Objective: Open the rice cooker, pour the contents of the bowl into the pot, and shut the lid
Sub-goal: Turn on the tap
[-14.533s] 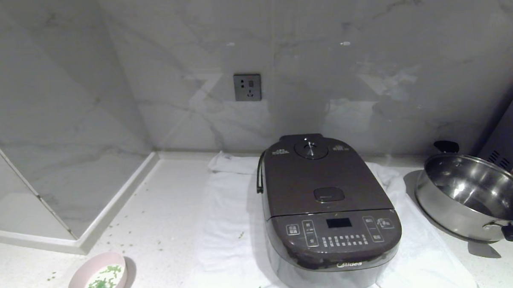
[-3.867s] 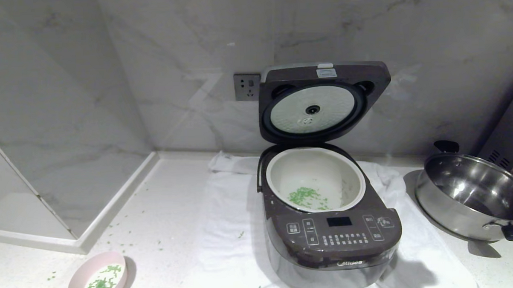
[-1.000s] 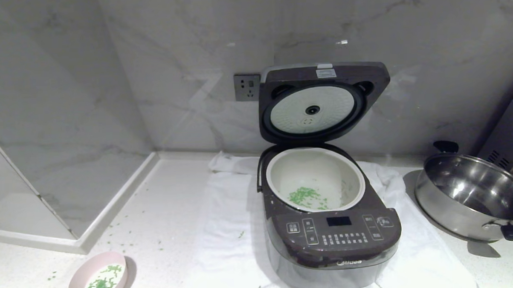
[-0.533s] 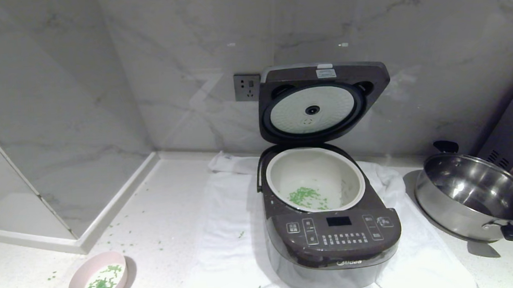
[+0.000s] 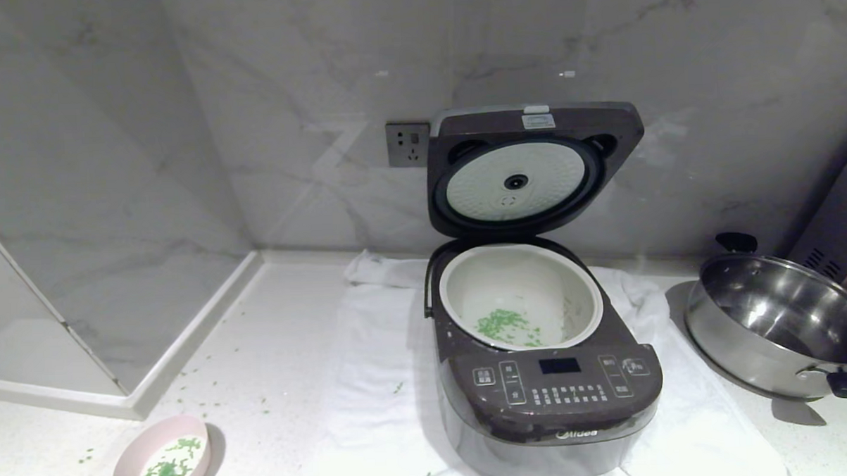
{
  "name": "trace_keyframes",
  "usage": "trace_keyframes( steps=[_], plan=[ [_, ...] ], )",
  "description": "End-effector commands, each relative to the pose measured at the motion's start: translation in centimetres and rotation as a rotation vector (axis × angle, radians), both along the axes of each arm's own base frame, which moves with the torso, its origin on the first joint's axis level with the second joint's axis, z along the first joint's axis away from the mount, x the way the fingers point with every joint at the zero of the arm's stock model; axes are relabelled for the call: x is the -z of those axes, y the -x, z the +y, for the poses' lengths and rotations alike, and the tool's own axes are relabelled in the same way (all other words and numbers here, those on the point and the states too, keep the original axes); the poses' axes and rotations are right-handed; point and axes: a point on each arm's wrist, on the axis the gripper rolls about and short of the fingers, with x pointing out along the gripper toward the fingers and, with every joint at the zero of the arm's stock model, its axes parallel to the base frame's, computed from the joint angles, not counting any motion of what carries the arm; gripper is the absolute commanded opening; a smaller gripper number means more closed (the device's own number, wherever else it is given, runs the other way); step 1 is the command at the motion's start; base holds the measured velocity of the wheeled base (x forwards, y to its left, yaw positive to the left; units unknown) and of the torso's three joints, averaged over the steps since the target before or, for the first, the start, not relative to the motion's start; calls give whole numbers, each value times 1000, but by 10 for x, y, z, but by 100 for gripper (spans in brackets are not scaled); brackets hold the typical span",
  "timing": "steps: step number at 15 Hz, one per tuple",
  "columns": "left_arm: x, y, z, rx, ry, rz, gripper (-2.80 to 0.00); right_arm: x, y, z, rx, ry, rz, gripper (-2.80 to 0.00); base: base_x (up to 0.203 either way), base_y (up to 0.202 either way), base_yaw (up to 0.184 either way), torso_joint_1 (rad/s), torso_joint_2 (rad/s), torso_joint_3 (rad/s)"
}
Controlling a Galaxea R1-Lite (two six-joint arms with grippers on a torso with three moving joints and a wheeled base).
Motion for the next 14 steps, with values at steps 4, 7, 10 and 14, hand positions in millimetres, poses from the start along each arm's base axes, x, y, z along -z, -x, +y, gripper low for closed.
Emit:
trace_keyframes(
  steps=[4,7,10,14],
  plan=[
    [0,0,0,1,2,-1,-280,0,0,0,2,-3,0,-280,-100,0,1,6,2,1],
    [0,0,0,1,2,-1,-280,-1,-1,0,23,-27,-19,-280,-201,0,-1,-8,0,3],
    [0,0,0,1,2,-1,-280,-1,-1,-1,23,-28,-23,-280,-195,0,-2,1,2,4],
    [0,0,0,-1,2,-1,-280,-1,-1,0,23,-28,-28,-280,-178,0,-2,1,2,3]
  ],
)
